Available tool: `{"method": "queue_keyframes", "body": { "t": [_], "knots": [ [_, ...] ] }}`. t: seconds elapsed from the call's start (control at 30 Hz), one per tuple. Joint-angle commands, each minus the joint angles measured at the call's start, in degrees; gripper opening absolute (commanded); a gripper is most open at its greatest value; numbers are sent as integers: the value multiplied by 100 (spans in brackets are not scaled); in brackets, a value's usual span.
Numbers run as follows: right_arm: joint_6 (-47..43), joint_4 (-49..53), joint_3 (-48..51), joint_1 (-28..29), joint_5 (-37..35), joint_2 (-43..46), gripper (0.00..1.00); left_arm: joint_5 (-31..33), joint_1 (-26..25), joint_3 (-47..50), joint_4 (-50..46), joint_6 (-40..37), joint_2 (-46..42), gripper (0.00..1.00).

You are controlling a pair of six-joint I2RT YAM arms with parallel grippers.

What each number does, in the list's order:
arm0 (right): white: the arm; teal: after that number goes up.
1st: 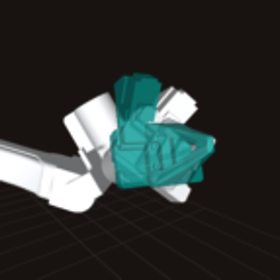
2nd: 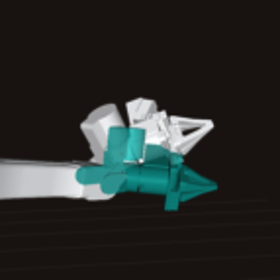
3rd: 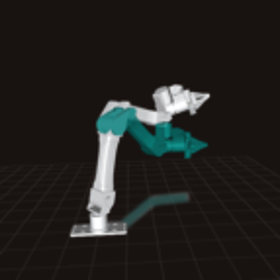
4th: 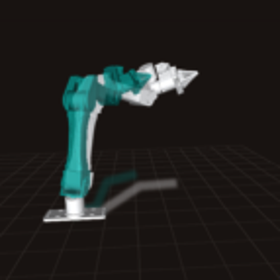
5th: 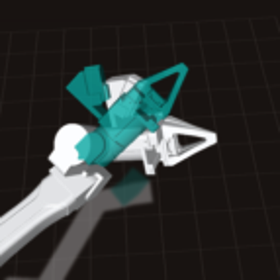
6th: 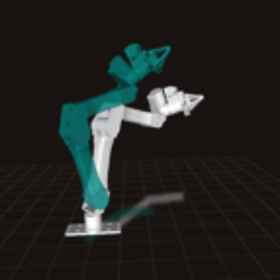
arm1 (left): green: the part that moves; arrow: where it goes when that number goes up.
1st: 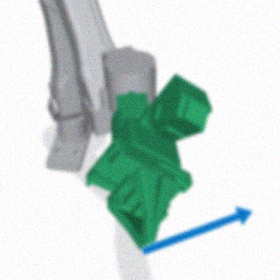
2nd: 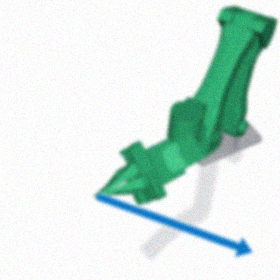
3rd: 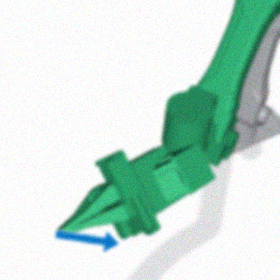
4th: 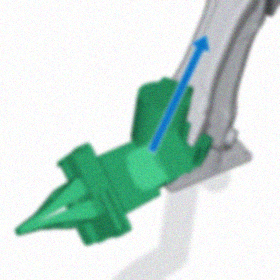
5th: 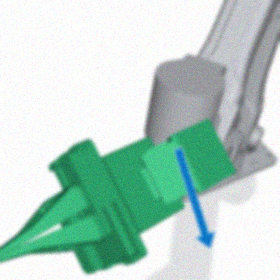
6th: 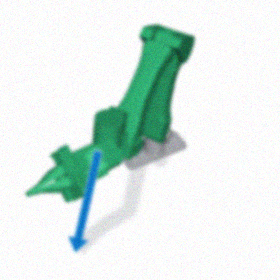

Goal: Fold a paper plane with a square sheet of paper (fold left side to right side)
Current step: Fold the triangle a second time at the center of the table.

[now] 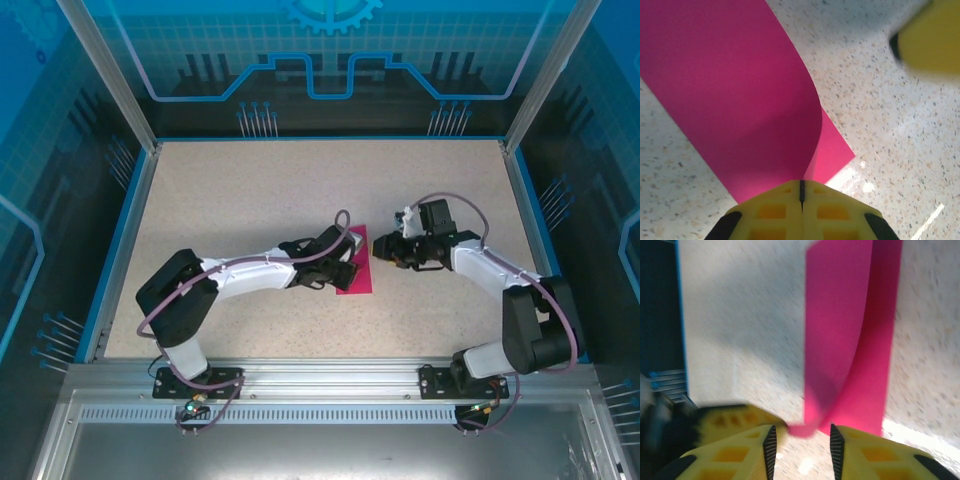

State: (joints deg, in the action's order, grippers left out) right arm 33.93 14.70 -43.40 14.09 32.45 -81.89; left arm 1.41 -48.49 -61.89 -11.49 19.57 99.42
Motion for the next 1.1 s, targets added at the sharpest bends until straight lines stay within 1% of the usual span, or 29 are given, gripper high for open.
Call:
{"method": "queue_keyframes", "body": {
  "t": [0.0,0.07,0.2,0.5,1.07],
  "knots": [
    [-37,144,206,201,-197,-113,16,-266,153,80,80,30,-239,0],
    [-27,112,244,335,-302,-242,7,-277,233,89,55,-12,-221,0],
    [-10,186,152,551,-608,-605,1,-266,354,106,24,-72,-195,0],
    [-52,504,-52,812,-1094,-1127,2,-257,518,46,-23,-160,-30,0],
    [-273,1011,-169,951,-1350,-1400,3,-326,694,-120,-117,-366,471,0]
  ]
}}
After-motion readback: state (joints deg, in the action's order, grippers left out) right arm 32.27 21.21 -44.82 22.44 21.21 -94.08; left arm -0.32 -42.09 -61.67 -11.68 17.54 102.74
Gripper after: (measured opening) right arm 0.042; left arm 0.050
